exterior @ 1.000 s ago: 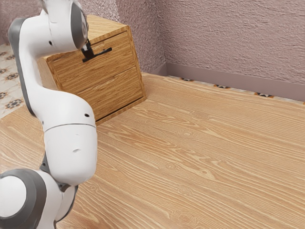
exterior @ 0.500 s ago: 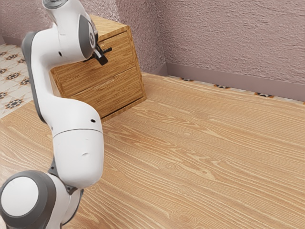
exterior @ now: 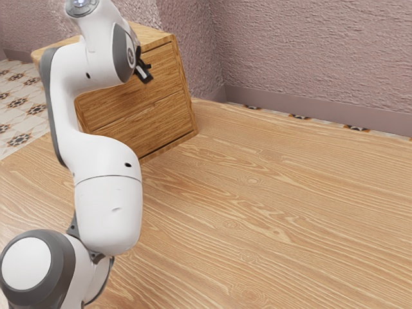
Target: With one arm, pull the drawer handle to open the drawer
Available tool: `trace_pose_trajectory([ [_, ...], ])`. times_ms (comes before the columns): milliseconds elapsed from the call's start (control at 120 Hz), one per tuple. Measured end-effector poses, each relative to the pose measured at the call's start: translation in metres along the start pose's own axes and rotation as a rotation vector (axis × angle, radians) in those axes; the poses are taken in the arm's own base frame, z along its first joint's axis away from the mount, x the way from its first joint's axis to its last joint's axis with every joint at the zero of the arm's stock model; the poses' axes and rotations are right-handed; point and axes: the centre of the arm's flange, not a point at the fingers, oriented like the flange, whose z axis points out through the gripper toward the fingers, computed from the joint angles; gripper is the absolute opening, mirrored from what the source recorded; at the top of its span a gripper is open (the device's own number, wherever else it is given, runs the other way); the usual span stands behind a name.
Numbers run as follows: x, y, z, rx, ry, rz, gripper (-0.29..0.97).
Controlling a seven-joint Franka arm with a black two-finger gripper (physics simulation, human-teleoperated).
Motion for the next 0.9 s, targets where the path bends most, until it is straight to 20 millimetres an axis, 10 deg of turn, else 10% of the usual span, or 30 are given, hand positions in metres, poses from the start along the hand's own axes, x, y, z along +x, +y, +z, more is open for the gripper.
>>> trace_pose_trajectory([
  [900, 0.039, 0.023, 0.004, 0.004, 0.064, 0.120, 0.18],
])
